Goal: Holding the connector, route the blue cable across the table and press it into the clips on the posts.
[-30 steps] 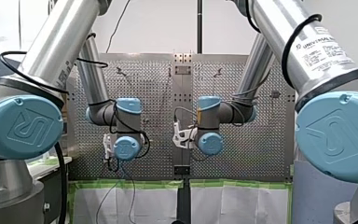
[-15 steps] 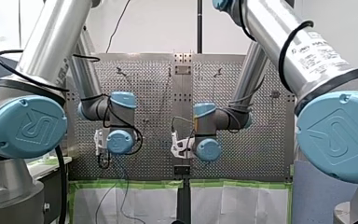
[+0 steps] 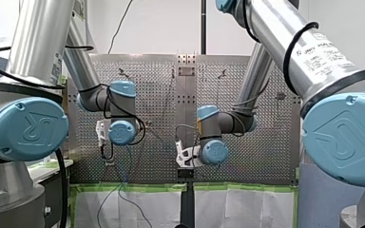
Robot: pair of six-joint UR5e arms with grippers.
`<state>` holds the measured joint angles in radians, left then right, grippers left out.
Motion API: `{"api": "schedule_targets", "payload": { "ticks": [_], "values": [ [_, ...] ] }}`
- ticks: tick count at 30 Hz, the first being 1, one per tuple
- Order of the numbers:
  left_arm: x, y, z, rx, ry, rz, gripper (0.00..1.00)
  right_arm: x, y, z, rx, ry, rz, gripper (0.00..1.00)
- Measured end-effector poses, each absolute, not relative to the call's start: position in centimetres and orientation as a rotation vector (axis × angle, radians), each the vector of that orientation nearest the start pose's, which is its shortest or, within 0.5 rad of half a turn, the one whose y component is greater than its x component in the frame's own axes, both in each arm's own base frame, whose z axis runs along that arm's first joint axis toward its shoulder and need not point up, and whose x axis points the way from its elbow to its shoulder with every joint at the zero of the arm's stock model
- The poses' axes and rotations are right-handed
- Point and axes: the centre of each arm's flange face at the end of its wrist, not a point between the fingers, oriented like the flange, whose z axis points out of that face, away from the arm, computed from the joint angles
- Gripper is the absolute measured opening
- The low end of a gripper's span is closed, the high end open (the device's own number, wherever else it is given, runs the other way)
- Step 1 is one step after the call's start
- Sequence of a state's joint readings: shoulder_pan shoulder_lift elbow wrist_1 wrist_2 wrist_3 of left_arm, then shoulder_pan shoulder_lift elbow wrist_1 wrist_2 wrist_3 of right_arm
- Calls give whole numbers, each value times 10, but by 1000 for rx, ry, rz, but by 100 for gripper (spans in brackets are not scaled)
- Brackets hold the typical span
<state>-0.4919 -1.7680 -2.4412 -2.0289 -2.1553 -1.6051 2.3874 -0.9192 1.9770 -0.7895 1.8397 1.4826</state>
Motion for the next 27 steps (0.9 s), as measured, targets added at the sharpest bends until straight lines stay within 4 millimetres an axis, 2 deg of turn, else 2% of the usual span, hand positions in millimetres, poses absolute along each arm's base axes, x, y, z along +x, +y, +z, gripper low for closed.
{"api": "schedule_targets", "payload": {
  "ticks": [2,8,17,21,27],
  "values": [
    [280,-238,141,-112,1529,31,0,453,-275,42,1869,-861,1312,0],
    [289,-233,148,-100,1527,74,0,473,-284,80,1838,-869,1392,0],
    [323,-216,161,-128,1544,119,0,505,-299,158,1805,-846,1577,0],
    [335,-206,176,-183,1527,148,0,515,-303,193,1792,-815,1641,0],
    [344,-200,206,-253,1488,166,0,528,-305,247,1770,-746,1735,0]
  ]
}}
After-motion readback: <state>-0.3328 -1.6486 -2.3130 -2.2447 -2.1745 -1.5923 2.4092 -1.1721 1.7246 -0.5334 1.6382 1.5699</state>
